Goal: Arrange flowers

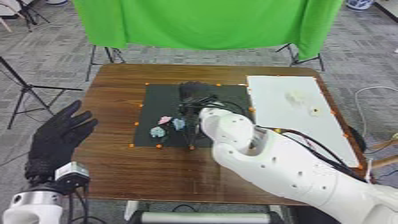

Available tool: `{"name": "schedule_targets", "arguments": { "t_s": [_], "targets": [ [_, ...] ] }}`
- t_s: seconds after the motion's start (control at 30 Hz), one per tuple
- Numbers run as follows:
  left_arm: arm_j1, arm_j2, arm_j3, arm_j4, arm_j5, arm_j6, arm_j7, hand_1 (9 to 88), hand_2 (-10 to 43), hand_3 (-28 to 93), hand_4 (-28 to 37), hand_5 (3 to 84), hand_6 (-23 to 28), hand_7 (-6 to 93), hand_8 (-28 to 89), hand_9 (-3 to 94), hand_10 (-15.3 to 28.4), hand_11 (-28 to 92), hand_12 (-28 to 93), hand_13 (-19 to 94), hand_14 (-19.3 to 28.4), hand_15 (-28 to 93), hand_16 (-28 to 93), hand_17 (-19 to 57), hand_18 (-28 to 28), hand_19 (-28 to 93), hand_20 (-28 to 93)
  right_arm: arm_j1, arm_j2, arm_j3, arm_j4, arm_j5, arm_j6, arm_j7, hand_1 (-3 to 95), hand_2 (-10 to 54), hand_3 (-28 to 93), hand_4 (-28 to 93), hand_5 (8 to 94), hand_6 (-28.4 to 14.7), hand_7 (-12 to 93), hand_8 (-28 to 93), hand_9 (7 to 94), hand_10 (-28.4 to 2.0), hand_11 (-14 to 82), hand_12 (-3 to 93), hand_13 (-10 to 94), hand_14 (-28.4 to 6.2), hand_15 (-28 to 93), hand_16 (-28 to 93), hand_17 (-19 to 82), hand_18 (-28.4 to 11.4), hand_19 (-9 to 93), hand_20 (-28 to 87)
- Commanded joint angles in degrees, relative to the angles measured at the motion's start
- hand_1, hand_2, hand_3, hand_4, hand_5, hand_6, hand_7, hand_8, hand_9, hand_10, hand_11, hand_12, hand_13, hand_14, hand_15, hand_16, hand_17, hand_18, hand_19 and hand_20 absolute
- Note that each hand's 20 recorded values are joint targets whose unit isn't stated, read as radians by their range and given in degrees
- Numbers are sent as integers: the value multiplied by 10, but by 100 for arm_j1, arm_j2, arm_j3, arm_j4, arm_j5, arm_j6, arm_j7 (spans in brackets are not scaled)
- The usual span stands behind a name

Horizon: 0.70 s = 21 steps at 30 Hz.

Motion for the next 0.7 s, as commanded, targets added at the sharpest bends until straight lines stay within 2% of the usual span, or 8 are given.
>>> {"name": "schedule_targets", "arguments": {
  "t_s": [0.03,0.33,0.53,0.7],
  "targets": [
    [-82,9,7,55,32,-118,-147,252,56,818,-186,388,105,130,-95,366,203,271,94,269,271,496,-96,-85,241,598,-53,57,31,-336,227,87,202,293,514,-95,825,-283,818,3,290,6,913,-95,204,314,776,-72,781,163,399,-239,932,511],
    [-177,13,16,94,61,-212,-252,252,56,818,-186,389,105,130,-94,366,204,271,94,269,271,495,-96,-85,241,598,-53,88,64,-391,317,177,336,460,511,-95,825,-283,813,5,294,3,910,-95,207,314,772,-73,783,163,395,-237,932,512],
    [-224,24,29,113,64,-210,-292,253,56,818,-186,389,104,131,-95,366,203,270,94,269,271,495,-96,-85,241,598,-53,45,16,-335,354,221,257,523,509,-95,825,-283,808,4,297,0,907,-97,210,313,769,-73,784,162,394,-237,932,512],
    [-225,11,42,117,61,-213,-257,253,56,817,-186,388,104,131,-95,366,203,271,95,269,271,496,-96,-85,241,598,-53,7,-43,-256,371,234,126,523,500,-95,828,-283,794,2,291,-8,896,-96,208,312,761,-74,784,162,389,-235,932,513]
  ]
}}
